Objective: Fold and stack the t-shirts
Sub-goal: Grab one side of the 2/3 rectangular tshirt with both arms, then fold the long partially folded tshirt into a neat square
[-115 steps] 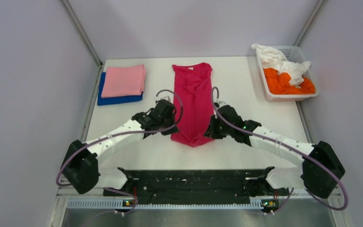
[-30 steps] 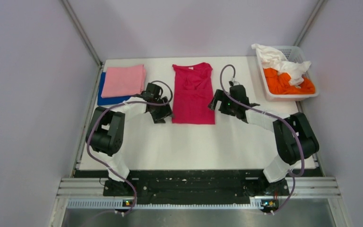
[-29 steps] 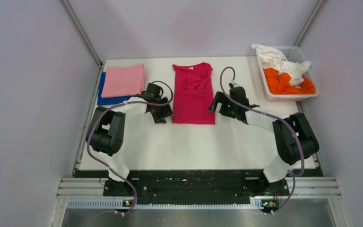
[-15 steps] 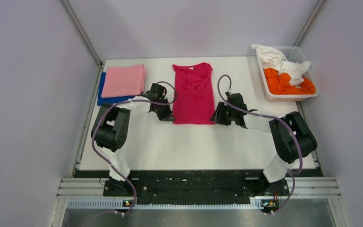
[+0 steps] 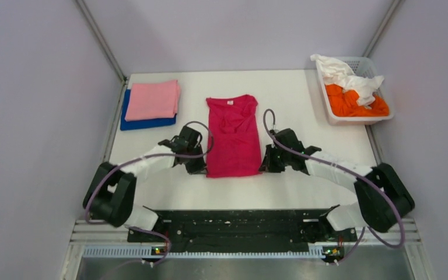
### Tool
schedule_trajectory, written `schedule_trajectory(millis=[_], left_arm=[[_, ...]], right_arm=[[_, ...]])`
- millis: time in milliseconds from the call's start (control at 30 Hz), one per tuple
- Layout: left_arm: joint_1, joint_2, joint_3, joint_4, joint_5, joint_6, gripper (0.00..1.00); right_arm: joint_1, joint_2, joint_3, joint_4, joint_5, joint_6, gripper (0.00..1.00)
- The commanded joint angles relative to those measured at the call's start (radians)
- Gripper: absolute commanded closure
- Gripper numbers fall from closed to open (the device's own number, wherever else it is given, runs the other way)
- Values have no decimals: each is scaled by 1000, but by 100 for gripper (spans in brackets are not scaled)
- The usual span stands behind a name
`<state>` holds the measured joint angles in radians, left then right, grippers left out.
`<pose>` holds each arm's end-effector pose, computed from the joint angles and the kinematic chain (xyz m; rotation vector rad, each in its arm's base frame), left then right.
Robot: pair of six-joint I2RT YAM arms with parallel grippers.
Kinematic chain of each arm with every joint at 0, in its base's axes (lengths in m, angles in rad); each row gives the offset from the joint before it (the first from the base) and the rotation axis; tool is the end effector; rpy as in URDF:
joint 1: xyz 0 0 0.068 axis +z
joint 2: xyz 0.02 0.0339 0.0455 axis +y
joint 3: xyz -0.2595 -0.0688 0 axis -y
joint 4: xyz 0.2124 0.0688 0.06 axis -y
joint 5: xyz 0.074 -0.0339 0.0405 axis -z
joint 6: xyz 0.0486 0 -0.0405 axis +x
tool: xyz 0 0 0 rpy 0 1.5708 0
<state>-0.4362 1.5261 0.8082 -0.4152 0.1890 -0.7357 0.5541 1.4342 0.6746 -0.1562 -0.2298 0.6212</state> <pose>0.2313 -0.1179 0.1680 -0.3626 2.8022 -0.5705 0.2101 0.1430 0.1716 -0.0148 2.6232 0.7455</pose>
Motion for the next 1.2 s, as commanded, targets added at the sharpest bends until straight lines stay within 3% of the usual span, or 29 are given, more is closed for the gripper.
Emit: schedule_trajectory(millis=[0,133,233,333,500,633,833,1167], left_arm=[[-115,-283,-64,-193,-88,-29,100],[-175,-534,-53,-329,-121,-80,100],[-178,-661,-53,-307,-127,-79,100],[-177,-679,-22,-235,-158,-76,100],[-141,-539,110,-154,-306,-42,100],[-45,-376,219,-65,-281,6,100],[52,-113,413,-84,-271,56,100],[118,210,652,-84,-260,105,100]], right_arm=[[74,-205,-18,-216,-111,0,100],[129,-354,7,-308,-226,18,100],[131,-441,53,-312,-231,29,100],[106,-448,138,-354,-162,10,100],[-13,-358,238,-338,-129,-47,100],[-101,-253,295,-205,-117,-56,100],[-178,-45,403,-68,-138,-70,100],[-256,240,580,-47,-56,-92,100]])
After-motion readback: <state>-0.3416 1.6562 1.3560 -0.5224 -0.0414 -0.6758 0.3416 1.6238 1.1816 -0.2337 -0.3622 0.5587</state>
